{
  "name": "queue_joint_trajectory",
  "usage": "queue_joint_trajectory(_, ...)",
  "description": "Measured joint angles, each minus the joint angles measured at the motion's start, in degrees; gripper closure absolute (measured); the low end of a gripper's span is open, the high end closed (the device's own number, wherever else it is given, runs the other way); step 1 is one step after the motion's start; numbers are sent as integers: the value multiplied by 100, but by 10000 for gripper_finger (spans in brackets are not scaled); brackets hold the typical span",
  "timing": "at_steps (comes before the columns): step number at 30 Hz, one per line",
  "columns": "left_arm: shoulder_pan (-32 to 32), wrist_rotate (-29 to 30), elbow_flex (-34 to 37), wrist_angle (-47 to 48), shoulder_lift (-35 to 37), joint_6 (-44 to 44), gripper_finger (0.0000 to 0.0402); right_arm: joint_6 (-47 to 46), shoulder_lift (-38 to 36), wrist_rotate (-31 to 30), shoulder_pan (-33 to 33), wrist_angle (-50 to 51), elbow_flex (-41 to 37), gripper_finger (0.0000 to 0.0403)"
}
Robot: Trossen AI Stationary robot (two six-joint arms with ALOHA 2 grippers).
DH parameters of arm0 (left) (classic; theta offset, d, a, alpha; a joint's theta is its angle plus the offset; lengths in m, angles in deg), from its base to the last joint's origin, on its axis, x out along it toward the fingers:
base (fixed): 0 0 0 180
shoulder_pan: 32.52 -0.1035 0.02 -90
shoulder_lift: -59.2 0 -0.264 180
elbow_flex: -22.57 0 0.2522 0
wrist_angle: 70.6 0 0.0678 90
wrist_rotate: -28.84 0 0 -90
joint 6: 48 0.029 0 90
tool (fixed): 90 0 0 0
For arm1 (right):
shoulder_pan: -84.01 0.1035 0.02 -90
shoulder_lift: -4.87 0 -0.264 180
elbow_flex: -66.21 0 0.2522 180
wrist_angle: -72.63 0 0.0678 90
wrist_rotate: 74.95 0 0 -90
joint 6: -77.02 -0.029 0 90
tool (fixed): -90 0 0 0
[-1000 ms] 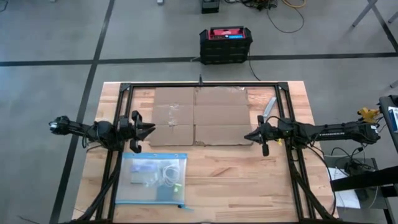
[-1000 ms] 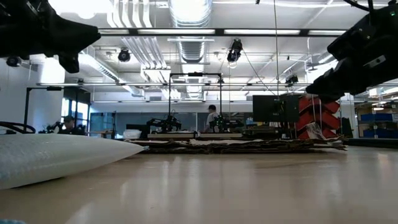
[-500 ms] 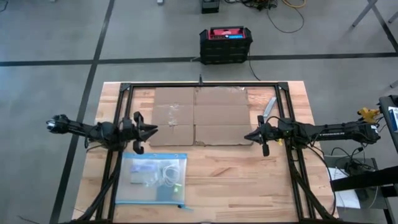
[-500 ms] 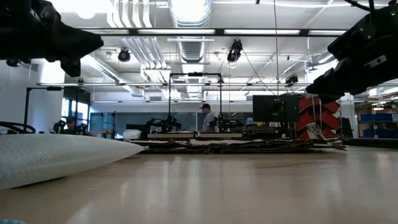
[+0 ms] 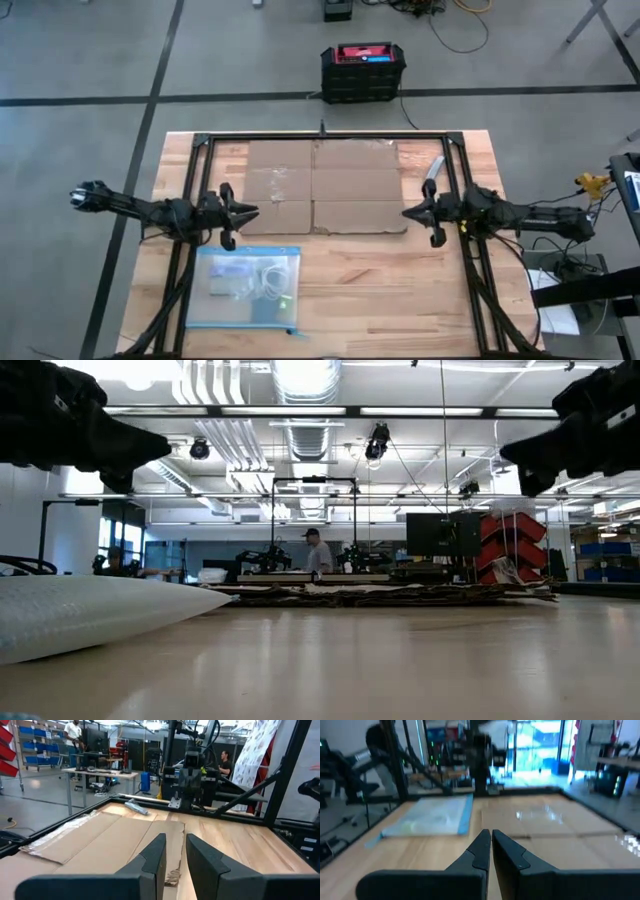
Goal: Unpack boxes
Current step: Return to Home Position
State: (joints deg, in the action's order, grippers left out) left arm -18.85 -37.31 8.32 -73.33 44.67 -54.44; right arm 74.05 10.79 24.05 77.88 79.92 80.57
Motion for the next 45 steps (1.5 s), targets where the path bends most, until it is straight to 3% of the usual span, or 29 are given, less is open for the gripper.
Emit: queue_joint_trajectory(45,0,1,0,31,-989,-2,343,-2,23,2,0,25,0,400)
